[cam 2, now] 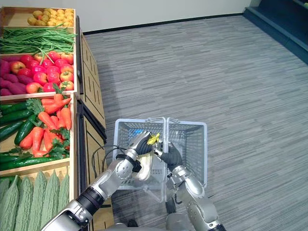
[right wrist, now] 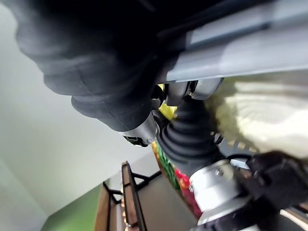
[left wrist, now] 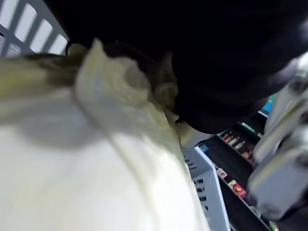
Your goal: Pick vegetable in the basket
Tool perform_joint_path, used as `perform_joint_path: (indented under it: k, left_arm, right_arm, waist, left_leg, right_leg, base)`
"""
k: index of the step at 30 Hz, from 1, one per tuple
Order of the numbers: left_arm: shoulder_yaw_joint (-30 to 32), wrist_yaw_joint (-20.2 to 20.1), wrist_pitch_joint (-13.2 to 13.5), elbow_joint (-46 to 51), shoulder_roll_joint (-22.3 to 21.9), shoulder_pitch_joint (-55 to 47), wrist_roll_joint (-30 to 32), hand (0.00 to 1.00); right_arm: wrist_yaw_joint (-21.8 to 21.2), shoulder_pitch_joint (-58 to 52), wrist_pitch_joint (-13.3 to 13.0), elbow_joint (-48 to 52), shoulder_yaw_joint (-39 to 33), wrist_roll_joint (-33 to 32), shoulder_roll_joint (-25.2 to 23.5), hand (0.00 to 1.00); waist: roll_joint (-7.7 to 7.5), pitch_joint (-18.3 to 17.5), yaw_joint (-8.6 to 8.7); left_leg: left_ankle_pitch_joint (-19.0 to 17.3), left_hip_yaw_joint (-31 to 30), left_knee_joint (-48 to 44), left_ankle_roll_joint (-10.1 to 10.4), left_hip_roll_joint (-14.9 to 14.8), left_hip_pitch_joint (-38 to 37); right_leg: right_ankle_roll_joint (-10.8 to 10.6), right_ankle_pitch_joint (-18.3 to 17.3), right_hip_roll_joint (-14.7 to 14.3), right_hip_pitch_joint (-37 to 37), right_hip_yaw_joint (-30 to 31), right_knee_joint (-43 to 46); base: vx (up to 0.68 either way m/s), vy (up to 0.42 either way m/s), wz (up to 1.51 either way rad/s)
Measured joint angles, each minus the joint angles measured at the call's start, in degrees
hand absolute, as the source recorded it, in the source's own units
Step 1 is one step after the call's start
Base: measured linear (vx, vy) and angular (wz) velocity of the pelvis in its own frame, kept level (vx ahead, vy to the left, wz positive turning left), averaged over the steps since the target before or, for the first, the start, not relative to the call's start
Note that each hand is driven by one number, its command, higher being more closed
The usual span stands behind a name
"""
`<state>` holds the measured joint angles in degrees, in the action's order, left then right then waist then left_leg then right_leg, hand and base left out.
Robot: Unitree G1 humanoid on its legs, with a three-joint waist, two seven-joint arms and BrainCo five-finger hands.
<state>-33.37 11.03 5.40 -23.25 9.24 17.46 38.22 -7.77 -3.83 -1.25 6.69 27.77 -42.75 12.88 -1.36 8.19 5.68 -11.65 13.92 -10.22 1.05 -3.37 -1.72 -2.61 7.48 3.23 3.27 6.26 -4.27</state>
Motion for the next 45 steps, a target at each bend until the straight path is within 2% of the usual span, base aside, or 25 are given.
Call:
perform_joint_path:
  k: [6, 14, 15, 20, 21, 27, 32, 35, 40, 43, 45]
  left_arm:
    - [-0.97, 0.23, -0.23, 0.0, -0.08, 0.29, 0.88, 0.0]
    - [-0.48, 0.63, -1.2, 0.27, -1.26, -0.31, 0.62, 0.0]
    - [0.1, 0.66, -1.2, 0.37, -2.0, -1.33, 0.23, 0.0]
    - [1.14, 0.63, -1.01, 5.83, -2.7, -7.6, -1.97, 0.0]
    - [3.04, 0.58, -0.63, 9.04, -2.97, -10.4, -3.8, 0.0]
    - [11.55, 0.53, -0.32, 18.62, -3.29, -15.45, -10.56, 0.0]
    - [17.16, 0.17, 1.53, 26.65, -3.49, -21.48, -14.53, 0.0]
    - [22.01, 0.05, 1.84, 28.14, -4.7, -25.48, -19.72, 0.0]
    - [29.55, 0.1, 1.69, 28.15, -6.6, -30.82, -28.98, 0.0]
    - [33.17, 0.13, 1.37, 28.11, -7.72, -33.07, -31.57, 0.0]
    - [34.67, 0.14, 1.32, 28.1, -8.12, -34.07, -32.4, 0.0]
  right_arm:
    - [0.01, 1.47, 0.01, 3.11, 2.55, -0.3, 0.04, 1.0]
    - [3.03, 1.37, -0.17, 3.11, 0.89, 13.1, -2.11, 1.0]
    - [4.14, -0.16, -0.17, 3.1, -0.82, 16.38, -3.64, 1.0]
    - [6.73, -3.16, -0.17, 2.78, -8.18, 21.69, -5.92, 1.0]
    - [7.99, -3.55, -0.17, 1.9, -12.1, 23.21, -6.31, 1.0]
    - [11.23, -4.17, -0.16, 1.24, -20.32, 28.6, -6.55, 1.0]
    - [12.08, -6.11, -0.13, 1.23, -26.96, 32.69, -6.83, 1.0]
    - [12.65, -7.41, -0.13, 0.59, -30.68, 33.94, -6.86, 1.0]
    - [12.6, -8.99, 0.27, -6.08, -36.57, 34.44, -7.42, 1.0]
    - [12.4, -12.12, 0.76, -8.26, -38.33, 34.42, -8.57, 1.0]
    - [12.39, -13.56, 1.74, -8.35, -39.23, 34.54, -9.51, 1.0]
  waist:
    - [-0.07, -0.05, 0.07]
    - [-0.35, -0.22, 0.04]
    - [-0.35, -0.22, 0.01]
    - [-0.41, -0.28, -0.03]
    - [-0.49, -0.43, -0.24]
    - [-0.36, -0.74, -0.32]
    - [0.75, -2.19, -0.59]
    - [1.62, -2.76, -1.46]
    - [1.64, -2.86, -2.03]
    - [1.6, -2.89, -3.16]
    - [1.57, -2.91, -3.31]
  left_leg:
    - [0.01, -0.33, -0.09, -0.01, 0.06, 0.08]
    - [0.31, -1.35, 0.02, -0.28, 0.17, 0.14]
    - [0.31, -1.59, 0.06, -0.29, 0.23, -0.06]
    - [0.4, -2.76, 0.13, -0.42, 0.45, -0.18]
    - [0.49, -2.91, 0.29, -0.45, 0.5, -0.23]
    - [1.81, -4.03, 2.16, -0.31, 0.84, -0.76]
    - [1.88, -5.54, 2.38, -0.26, 0.86, -1.0]
    - [1.89, -5.79, 2.61, -0.26, 0.98, -0.85]
    - [1.98, -7.3, 3.75, -0.13, 1.31, -0.87]
    - [2.15, -7.91, 3.77, -0.18, 1.33, -0.77]
    - [2.21, -8.35, 3.66, -0.23, 1.37, -0.68]
  right_leg:
    - [0.0, 0.0, 0.09, -0.08, -0.29, 0.0]
    - [-0.01, -0.01, 0.26, -0.52, -1.32, -0.04]
    - [-0.04, -0.03, 0.36, -0.99, -1.53, -0.31]
    - [-0.29, -0.22, 0.69, -1.91, -2.77, -0.9]
    - [-0.46, -0.34, 0.71, -2.0, -3.23, -0.88]
    - [-0.72, -0.54, 0.88, -2.23, -4.66, -0.82]
    - [-1.14, -1.17, 0.95, -3.15, -6.25, -0.8]
    - [-1.22, -1.25, 0.97, -3.2, -6.38, -0.82]
    - [-1.33, -2.01, 1.23, -3.79, -8.03, -0.82]
    - [-1.5, -2.44, 1.66, -4.08, -8.9, -0.81]
    - [-1.55, -2.5, 1.79, -4.22, -9.47, -0.81]
  base:
    - [-0.01, -0.001, 0.01]
    - [-0.03, -0.007, 0.07]
    - [-0.03, -0.001, 0.07]
    - [-0.03, -0.007, 0.12]
    - [-0.02, -0.015, 0.14]
    - [-0.02, -0.022, 0.11]
    - [-0.01, -0.02, 0.15]
    - [0.0, -0.003, 0.02]
    - [-0.02, -0.009, 0.15]
    - [0.03, 0.011, 0.16]
    - [0.04, 0.013, 0.16]
